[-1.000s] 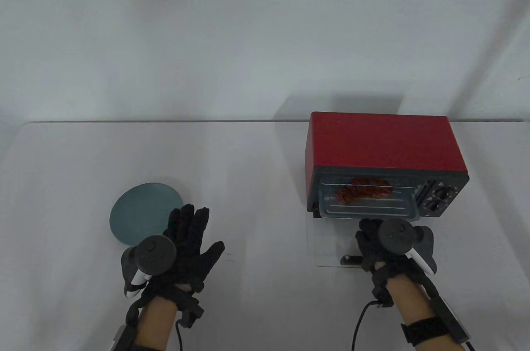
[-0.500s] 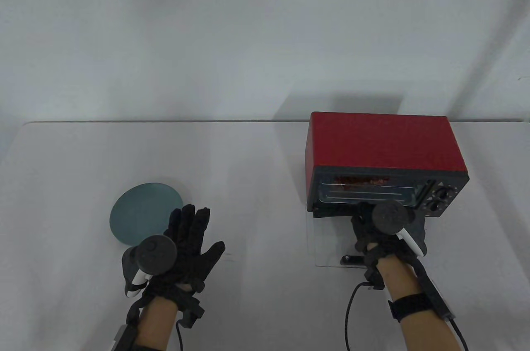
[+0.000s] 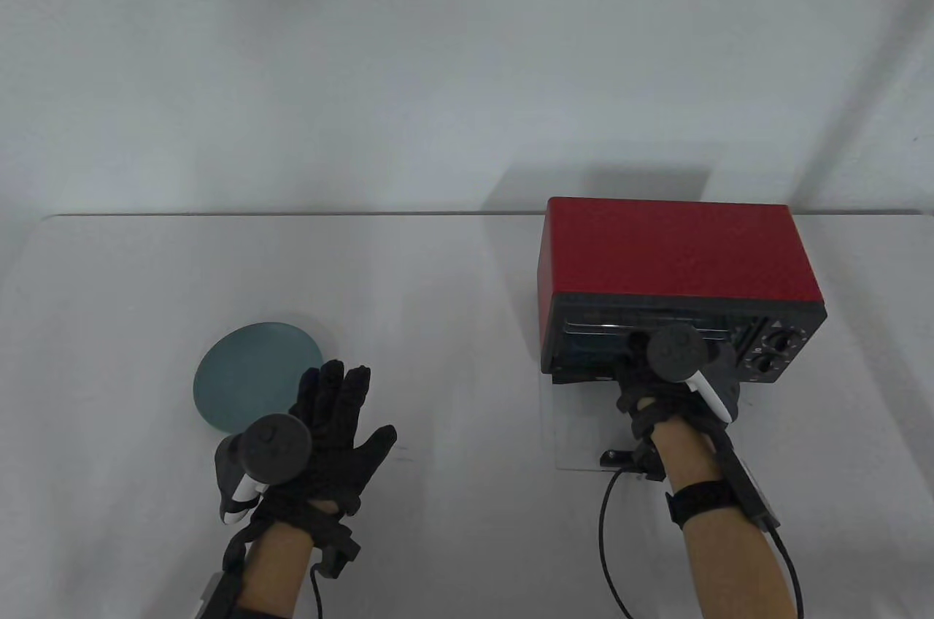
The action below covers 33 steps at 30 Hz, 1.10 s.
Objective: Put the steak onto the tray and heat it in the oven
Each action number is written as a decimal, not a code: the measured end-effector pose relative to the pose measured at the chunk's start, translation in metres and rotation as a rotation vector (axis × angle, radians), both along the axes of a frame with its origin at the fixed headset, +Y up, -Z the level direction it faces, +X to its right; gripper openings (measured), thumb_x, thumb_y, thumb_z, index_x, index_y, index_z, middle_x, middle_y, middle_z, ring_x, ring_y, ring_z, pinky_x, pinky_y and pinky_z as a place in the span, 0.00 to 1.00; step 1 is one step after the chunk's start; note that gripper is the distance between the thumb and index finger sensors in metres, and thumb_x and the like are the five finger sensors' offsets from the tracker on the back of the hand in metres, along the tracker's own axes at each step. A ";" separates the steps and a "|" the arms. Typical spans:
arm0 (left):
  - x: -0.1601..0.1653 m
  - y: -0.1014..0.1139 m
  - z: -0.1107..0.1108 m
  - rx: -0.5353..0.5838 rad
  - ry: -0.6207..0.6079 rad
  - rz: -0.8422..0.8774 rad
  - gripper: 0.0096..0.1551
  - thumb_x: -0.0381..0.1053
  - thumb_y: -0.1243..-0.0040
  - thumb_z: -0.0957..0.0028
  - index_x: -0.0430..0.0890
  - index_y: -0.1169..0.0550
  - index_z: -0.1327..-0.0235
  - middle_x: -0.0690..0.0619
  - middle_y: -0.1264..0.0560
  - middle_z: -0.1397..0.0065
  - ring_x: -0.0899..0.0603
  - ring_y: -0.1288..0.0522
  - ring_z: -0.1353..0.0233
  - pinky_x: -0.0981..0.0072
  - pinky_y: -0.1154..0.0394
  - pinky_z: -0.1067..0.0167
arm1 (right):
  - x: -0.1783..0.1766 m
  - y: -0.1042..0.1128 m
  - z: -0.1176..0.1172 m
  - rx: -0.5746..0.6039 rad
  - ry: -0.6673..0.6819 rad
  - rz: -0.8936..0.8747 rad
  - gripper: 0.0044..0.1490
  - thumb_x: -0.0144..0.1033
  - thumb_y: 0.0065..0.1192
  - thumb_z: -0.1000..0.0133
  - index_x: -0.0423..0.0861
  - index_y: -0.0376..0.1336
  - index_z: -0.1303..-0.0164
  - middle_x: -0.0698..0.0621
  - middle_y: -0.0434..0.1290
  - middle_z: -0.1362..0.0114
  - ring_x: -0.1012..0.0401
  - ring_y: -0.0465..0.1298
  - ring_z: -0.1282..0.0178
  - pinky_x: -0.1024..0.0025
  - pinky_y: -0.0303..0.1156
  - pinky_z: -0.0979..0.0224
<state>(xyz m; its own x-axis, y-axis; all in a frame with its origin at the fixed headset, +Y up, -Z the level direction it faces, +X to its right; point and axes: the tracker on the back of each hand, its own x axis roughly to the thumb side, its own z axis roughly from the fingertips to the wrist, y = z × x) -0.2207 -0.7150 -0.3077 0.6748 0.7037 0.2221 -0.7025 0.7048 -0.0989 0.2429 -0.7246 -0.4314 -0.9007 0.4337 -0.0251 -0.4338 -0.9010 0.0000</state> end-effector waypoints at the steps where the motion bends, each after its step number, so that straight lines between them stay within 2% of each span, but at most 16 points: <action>1: 0.000 0.000 0.000 0.000 -0.001 -0.001 0.52 0.81 0.52 0.49 0.60 0.52 0.19 0.47 0.62 0.13 0.34 0.69 0.15 0.24 0.60 0.29 | 0.001 0.001 0.000 0.000 -0.002 -0.003 0.47 0.48 0.52 0.47 0.50 0.43 0.18 0.48 0.40 0.11 0.38 0.49 0.14 0.39 0.58 0.30; 2: 0.000 0.000 0.000 0.000 -0.002 -0.002 0.51 0.81 0.52 0.49 0.60 0.52 0.19 0.47 0.62 0.13 0.34 0.69 0.15 0.24 0.60 0.29 | 0.001 0.001 0.001 0.000 -0.006 0.001 0.47 0.48 0.52 0.47 0.50 0.43 0.18 0.48 0.40 0.11 0.39 0.50 0.14 0.39 0.58 0.31; 4: 0.000 0.000 0.000 0.002 -0.002 -0.002 0.52 0.81 0.52 0.49 0.60 0.52 0.19 0.47 0.62 0.13 0.34 0.69 0.15 0.24 0.60 0.29 | 0.004 0.001 0.008 0.004 -0.017 0.008 0.47 0.49 0.53 0.48 0.48 0.45 0.19 0.42 0.51 0.14 0.39 0.53 0.16 0.40 0.61 0.34; 7: -0.001 0.001 0.001 0.010 0.000 0.000 0.52 0.81 0.52 0.49 0.60 0.52 0.19 0.47 0.62 0.13 0.34 0.69 0.15 0.24 0.60 0.29 | 0.012 0.010 0.023 0.008 -0.006 -0.069 0.44 0.49 0.54 0.49 0.43 0.55 0.23 0.38 0.58 0.19 0.37 0.60 0.23 0.38 0.65 0.39; 8: -0.001 0.001 0.001 0.012 0.001 -0.002 0.52 0.81 0.52 0.49 0.60 0.52 0.19 0.47 0.62 0.13 0.34 0.69 0.15 0.24 0.60 0.29 | 0.015 0.015 0.029 0.020 0.000 -0.105 0.42 0.49 0.54 0.49 0.41 0.58 0.26 0.36 0.62 0.21 0.36 0.62 0.24 0.38 0.65 0.40; 10: -0.001 0.001 0.000 0.014 0.001 -0.003 0.52 0.81 0.52 0.50 0.60 0.52 0.19 0.47 0.62 0.13 0.34 0.69 0.15 0.24 0.60 0.29 | 0.025 0.031 0.044 0.061 0.002 -0.172 0.41 0.49 0.54 0.48 0.41 0.60 0.27 0.35 0.65 0.23 0.34 0.65 0.28 0.36 0.66 0.41; 12: -0.001 0.001 0.001 0.016 0.003 -0.010 0.52 0.81 0.52 0.49 0.60 0.52 0.19 0.47 0.62 0.13 0.34 0.69 0.15 0.24 0.60 0.29 | 0.042 0.057 0.068 0.146 -0.004 -0.268 0.40 0.50 0.54 0.48 0.40 0.62 0.30 0.34 0.67 0.25 0.32 0.67 0.30 0.35 0.66 0.42; 15: -0.001 0.001 0.001 0.016 0.007 -0.008 0.52 0.81 0.53 0.50 0.60 0.52 0.19 0.47 0.62 0.13 0.34 0.69 0.15 0.24 0.60 0.29 | 0.072 0.070 0.095 0.206 -0.082 -0.373 0.40 0.51 0.53 0.47 0.38 0.63 0.31 0.34 0.69 0.28 0.33 0.69 0.32 0.35 0.66 0.42; 18: -0.001 0.001 0.001 0.018 0.008 -0.016 0.52 0.81 0.53 0.50 0.60 0.52 0.19 0.47 0.62 0.13 0.34 0.69 0.15 0.24 0.60 0.29 | 0.104 0.054 0.109 0.195 -0.230 -0.444 0.40 0.52 0.54 0.47 0.38 0.62 0.31 0.33 0.68 0.28 0.33 0.69 0.33 0.35 0.67 0.43; 21: -0.001 0.001 0.001 0.017 0.004 -0.020 0.52 0.81 0.52 0.50 0.60 0.52 0.19 0.47 0.62 0.13 0.34 0.69 0.15 0.24 0.60 0.29 | 0.135 0.017 0.117 0.007 -0.377 -0.476 0.40 0.51 0.55 0.47 0.38 0.62 0.31 0.33 0.69 0.30 0.33 0.70 0.36 0.38 0.69 0.47; 24: 0.000 0.001 0.001 0.022 -0.002 -0.023 0.52 0.81 0.52 0.50 0.60 0.52 0.19 0.47 0.62 0.13 0.34 0.69 0.15 0.24 0.60 0.29 | 0.146 0.000 0.119 -0.110 -0.452 -0.458 0.40 0.51 0.55 0.47 0.38 0.60 0.30 0.33 0.69 0.31 0.34 0.71 0.37 0.40 0.70 0.49; 29: 0.004 0.000 0.000 0.019 -0.026 -0.043 0.52 0.81 0.52 0.50 0.60 0.52 0.19 0.47 0.62 0.13 0.34 0.69 0.15 0.24 0.60 0.29 | 0.144 -0.015 0.115 -0.231 -0.495 -0.445 0.40 0.51 0.55 0.47 0.37 0.61 0.31 0.33 0.71 0.33 0.34 0.73 0.40 0.43 0.72 0.54; 33: 0.007 0.000 0.000 0.026 -0.034 -0.056 0.52 0.81 0.52 0.50 0.60 0.52 0.19 0.47 0.62 0.13 0.34 0.69 0.15 0.24 0.60 0.29 | 0.140 -0.024 0.113 -0.286 -0.509 -0.423 0.40 0.51 0.55 0.47 0.37 0.62 0.32 0.33 0.74 0.37 0.35 0.76 0.47 0.48 0.73 0.60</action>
